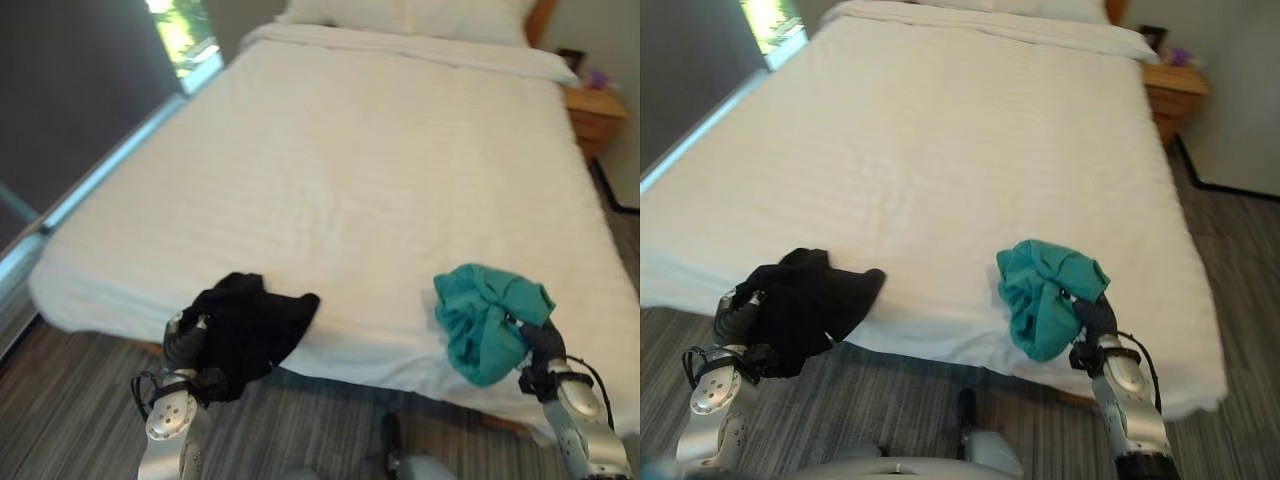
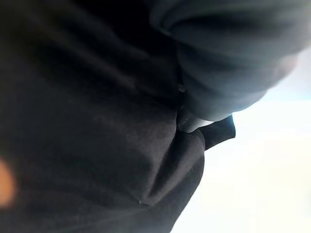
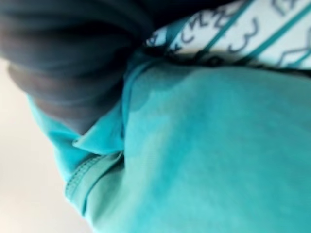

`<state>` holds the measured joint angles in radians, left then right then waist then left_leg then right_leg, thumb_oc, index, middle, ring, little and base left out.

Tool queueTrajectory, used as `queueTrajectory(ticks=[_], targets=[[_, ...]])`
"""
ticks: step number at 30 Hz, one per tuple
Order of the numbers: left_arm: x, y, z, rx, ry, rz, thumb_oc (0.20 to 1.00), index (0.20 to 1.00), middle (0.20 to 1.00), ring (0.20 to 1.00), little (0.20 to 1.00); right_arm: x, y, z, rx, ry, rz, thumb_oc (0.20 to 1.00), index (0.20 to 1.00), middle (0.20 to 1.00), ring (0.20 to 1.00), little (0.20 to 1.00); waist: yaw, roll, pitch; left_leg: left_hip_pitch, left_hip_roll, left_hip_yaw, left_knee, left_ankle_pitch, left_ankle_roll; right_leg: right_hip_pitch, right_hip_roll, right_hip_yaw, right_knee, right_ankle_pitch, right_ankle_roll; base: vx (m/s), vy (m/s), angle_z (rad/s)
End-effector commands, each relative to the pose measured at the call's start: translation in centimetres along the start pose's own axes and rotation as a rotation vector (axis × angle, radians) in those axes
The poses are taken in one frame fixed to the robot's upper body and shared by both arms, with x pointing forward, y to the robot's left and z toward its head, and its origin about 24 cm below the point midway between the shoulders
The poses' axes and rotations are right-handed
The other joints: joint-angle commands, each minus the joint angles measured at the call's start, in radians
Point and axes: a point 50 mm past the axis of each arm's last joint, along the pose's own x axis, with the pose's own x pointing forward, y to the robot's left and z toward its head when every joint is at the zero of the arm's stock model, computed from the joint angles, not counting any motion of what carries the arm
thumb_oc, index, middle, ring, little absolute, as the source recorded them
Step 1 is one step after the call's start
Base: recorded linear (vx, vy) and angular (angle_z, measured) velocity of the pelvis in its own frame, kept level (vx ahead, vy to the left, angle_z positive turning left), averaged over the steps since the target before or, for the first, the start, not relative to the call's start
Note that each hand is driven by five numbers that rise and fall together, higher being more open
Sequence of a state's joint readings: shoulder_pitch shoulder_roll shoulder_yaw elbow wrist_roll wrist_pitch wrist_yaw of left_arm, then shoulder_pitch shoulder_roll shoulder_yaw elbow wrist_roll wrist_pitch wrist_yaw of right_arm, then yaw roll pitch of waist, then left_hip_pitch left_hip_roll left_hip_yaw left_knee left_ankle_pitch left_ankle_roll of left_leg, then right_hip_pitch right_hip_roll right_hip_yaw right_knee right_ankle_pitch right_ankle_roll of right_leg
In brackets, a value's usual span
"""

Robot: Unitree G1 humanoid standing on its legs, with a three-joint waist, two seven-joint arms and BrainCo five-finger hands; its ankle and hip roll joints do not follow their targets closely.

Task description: Pick up bed clothes into laundry basket.

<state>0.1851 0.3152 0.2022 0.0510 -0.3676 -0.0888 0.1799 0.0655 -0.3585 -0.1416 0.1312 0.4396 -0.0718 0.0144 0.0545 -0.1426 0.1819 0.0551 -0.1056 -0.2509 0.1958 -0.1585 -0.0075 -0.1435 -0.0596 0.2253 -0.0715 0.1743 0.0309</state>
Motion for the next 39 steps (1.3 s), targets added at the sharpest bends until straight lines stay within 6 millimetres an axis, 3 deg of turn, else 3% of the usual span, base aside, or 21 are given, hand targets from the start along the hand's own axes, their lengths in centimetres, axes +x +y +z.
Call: queueTrajectory(ticks=[1,2,7,8,9,10,11,12,15,16,17,18,20,27,31,33,34,35,39], targets=[[1.9,0.1,5.9,0.023,-0.307,0.014,0.200,0.200,0.200,0.200,0.200,0.0,-3.1,3.8,-0.088,-0.187,-0.108,0.200,0.200,0.200,0.200,0.200,-0.040,0.090,-0.068,-0.062,0.012,-0.104,-0.096,0.117,-0.025,0.092,0.050,0.014,0.067,-0.049,0.074,0.07,0.047,-1.86],[2.0,0.1,6.1,0.033,-0.318,0.004,0.200,0.200,0.200,0.200,0.200,-0.3,-3.4,4.0,-0.099,-0.192,-0.115,0.200,0.200,0.200,0.200,0.200,-0.049,0.095,-0.073,-0.054,-0.008,-0.121,-0.106,0.117,-0.014,0.077,0.063,0.045,0.078,-0.055,0.077,0.01,0.063,-1.09],[1.6,-0.1,6.0,0.041,-0.308,-0.056,0.200,0.200,0.200,0.200,0.200,-1.6,-4.7,2.7,-0.060,-0.147,-0.187,0.200,0.200,0.200,0.200,0.200,-0.083,0.109,-0.073,-0.016,0.014,0.025,-0.179,0.124,0.018,0.019,0.099,0.155,0.078,-0.005,0.123,-0.05,0.150,-1.67],[1.5,0.0,6.0,0.073,-0.304,-0.080,0.200,0.200,0.200,0.200,0.200,-2.6,-5.3,1.4,-0.052,-0.097,-0.206,0.200,0.200,0.200,0.200,0.200,-0.098,0.109,-0.061,-0.008,0.027,0.080,-0.194,0.123,0.035,-0.016,0.098,0.149,0.095,0.018,0.143,-0.09,0.106,-1.73],[1.5,0.0,6.0,0.074,-0.305,-0.079,0.200,0.200,0.200,0.200,0.200,-2.6,-5.3,1.4,-0.051,-0.097,-0.205,0.200,0.200,0.200,0.200,0.200,-0.096,0.105,-0.061,-0.013,0.025,0.083,-0.194,0.129,0.033,-0.022,0.097,0.153,0.096,0.024,0.144,-0.25,0.053,-1.73],[1.7,0.0,6.4,0.086,-0.315,-0.081,0.200,0.200,0.200,0.200,0.200,-2.6,-4.6,1.4,-0.063,-0.097,-0.184,0.200,0.200,0.200,0.200,0.200,-0.064,0.115,-0.034,-0.037,0.054,0.156,-0.169,0.131,0.028,-0.050,0.028,-0.077,0.156,-0.039,0.125,-0.18,0.005,-1.29],[1.7,0.0,6.4,0.086,-0.315,-0.081,0.200,0.200,0.200,0.200,0.200,-2.6,-4.6,1.4,-0.063,-0.096,-0.184,0.200,0.200,0.200,0.200,0.200,-0.067,0.116,-0.037,-0.036,0.055,0.153,-0.171,0.125,0.029,-0.049,0.028,-0.081,0.156,-0.048,0.125,-0.23,0.039,-1.56],[1.7,-0.1,6.4,0.066,-0.314,-0.078,0.200,0.200,0.200,0.200,0.200,-2.6,-4.0,1.2,-0.065,-0.093,-0.168,0.200,0.200,0.200,0.200,0.200,-0.058,0.125,-0.031,-0.041,0.070,0.195,-0.160,0.127,0.024,-0.030,-0.013,-0.204,0.197,-0.088,0.103,-0.11,0.049,-1.56],[1.3,-0.3,5.6,0.032,-0.277,-0.087,0.200,0.200,0.200,0.200,0.200,-2.5,-3.4,1.0,-0.076,-0.078,-0.136,0.200,0.200,0.200,0.200,0.200,-0.041,0.132,-0.037,-0.041,0.097,0.273,-0.170,0.135,0.026,0.041,-0.057,-0.341,0.274,-0.157,0.082,-0.19,0.033,-1.13],[1.2,-0.3,5.6,0.026,-0.276,-0.087,0.200,0.200,0.200,0.200,0.200,-2.3,-3.1,1.2,-0.076,-0.090,-0.130,0.200,0.200,0.200,0.200,0.200,-0.023,0.136,-0.045,-0.043,0.105,0.301,-0.175,0.140,0.025,0.063,-0.084,-0.398,0.285,-0.166,0.082,-0.26,-0.041,-0.98],[0.9,-0.1,5.4,0.013,-0.264,-0.084,0.200,0.200,0.200,0.200,0.200,-1.5,-2.0,1.7,-0.065,-0.121,-0.099,0.200,0.200,0.200,0.200,0.200,0.018,0.140,-0.061,-0.057,0.128,0.364,-0.184,0.153,0.018,0.107,-0.151,-0.538,0.287,-0.167,0.084,-0.19,-0.037,-1.05],[0.9,-0.1,5.4,0.014,-0.264,-0.083,0.200,0.200,0.200,0.200,0.200,-1.5,-2.0,1.7,-0.064,-0.120,-0.099,0.200,0.200,0.200,0.200,0.200,0.018,0.139,-0.062,-0.056,0.127,0.365,-0.185,0.153,0.018,0.109,-0.151,-0.538,0.283,-0.166,0.085,-0.17,-0.065,-1.26],[0.8,-0.2,4.9,0.013,-0.235,-0.103,0.200,0.200,0.200,0.200,0.200,-0.8,-0.5,1.9,-0.076,-0.122,-0.034,0.200,0.200,0.200,0.200,0.200,0.049,0.115,-0.084,-0.052,0.135,0.446,-0.199,0.154,0.006,0.172,-0.185,-0.626,0.209,-0.133,0.118,-0.07,-0.101,-1.79],[1.5,-1.8,5.1,0.000,-0.241,-0.160,0.200,0.200,0.200,0.200,0.200,-1.3,-0.8,1.9,-0.090,-0.109,-0.016,0.200,0.200,0.200,0.200,0.200,0.016,0.093,-0.094,-0.055,0.166,0.474,-0.181,0.166,-0.023,0.189,-0.111,-0.540,0.074,-0.146,0.101,0.00,-0.149,-0.43],[1.9,-4.2,4.5,-0.028,-0.207,-0.238,0.200,0.200,0.200,0.200,0.200,-1.3,-0.7,2.6,-0.080,-0.141,-0.010,0.200,0.200,0.200,0.200,0.200,-0.009,0.075,-0.058,-0.108,0.238,0.470,-0.025,0.213,-0.074,0.217,-0.050,-0.489,0.036,-0.152,0.065,-0.05,-0.262,-0.17],[2.0,-5.0,4.0,-0.049,-0.186,-0.259,0.200,0.200,0.200,0.200,0.200,-1.3,-0.5,2.9,-0.093,-0.149,0.008,0.200,0.200,0.200,0.200,0.200,-0.009,0.076,-0.042,-0.121,0.248,0.421,0.025,0.239,-0.086,0.229,-0.035,-0.463,0.033,-0.156,0.053,-0.04,-0.126,-0.10],[2.0,-5.4,3.9,-0.060,-0.179,-0.269,0.200,0.200,0.200,0.200,0.200,-1.2,-0.5,3.0,-0.110,-0.150,0.014,0.200,0.200,0.200,0.200,0.200,-0.003,0.074,-0.039,-0.132,0.224,0.369,0.015,0.243,-0.082,0.225,-0.036,-0.450,0.030,-0.152,0.052,0.00,-0.108,-0.42],[2.0,-6.3,3.7,-0.072,-0.167,-0.300,0.200,0.200,0.200,0.200,0.200,-1.0,-0.5,3.1,-0.119,-0.151,0.015,0.200,0.200,0.200,0.200,0.200,0.012,0.068,-0.041,-0.154,0.143,0.259,-0.045,0.196,-0.072,0.225,-0.036,-0.412,0.013,-0.142,0.059,0.01,-0.076,-0.66],[1.8,-6.6,4.2,-0.042,-0.195,-0.336,0.200,0.200,0.200,0.200,0.200,-1.2,-1.3,2.5,-0.146,-0.121,0.000,0.200,0.200,0.200,0.200,0.200,0.003,0.075,-0.051,-0.151,0.100,0.223,-0.108,0.189,-0.047,0.212,-0.024,-0.381,0.011,-0.134,0.068,0.05,-0.024,-0.60]])
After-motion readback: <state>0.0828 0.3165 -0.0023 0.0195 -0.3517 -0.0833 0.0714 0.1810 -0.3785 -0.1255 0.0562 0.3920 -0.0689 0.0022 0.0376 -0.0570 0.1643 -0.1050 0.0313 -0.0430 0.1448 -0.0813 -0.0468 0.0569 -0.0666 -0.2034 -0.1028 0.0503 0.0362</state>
